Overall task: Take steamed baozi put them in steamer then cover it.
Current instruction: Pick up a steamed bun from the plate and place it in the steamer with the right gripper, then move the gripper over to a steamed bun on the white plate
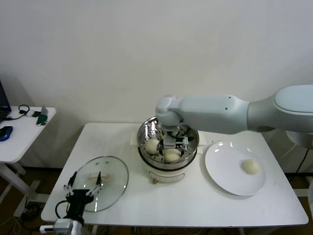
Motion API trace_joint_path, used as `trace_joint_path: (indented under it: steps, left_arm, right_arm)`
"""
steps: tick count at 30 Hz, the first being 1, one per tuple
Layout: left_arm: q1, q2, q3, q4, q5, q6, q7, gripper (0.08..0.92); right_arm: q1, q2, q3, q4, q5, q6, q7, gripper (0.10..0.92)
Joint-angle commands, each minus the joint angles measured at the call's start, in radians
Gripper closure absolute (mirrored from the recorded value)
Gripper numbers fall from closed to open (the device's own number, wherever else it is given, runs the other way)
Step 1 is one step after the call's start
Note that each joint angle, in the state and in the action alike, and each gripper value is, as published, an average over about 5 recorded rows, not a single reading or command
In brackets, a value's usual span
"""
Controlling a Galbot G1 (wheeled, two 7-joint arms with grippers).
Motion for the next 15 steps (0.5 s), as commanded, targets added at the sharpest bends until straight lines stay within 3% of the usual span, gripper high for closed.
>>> trace_joint_path:
  steps: [1, 11, 15]
  left_arm:
    - [-0.005, 0.001, 0.001, 0.001, 0.000, 0.003, -0.001, 0.177]
    - [-0.019, 0.005, 0.011, -0.001, 0.000, 0.005, -0.002, 0.177]
    - [-0.024, 0.010, 0.017, -0.005, 0.000, 0.007, -0.002, 0.177]
  right_arm:
    - [0.023, -0.015, 0.025, -0.004, 0.018, -0.002, -0.004, 0.203]
    - [0.152, -0.226, 0.026, -0.015, 0.146, -0.110, 0.002, 0.203]
    - [0.197, -0.340, -0.064, -0.041, 0.381, -0.268, 0.056, 0.202]
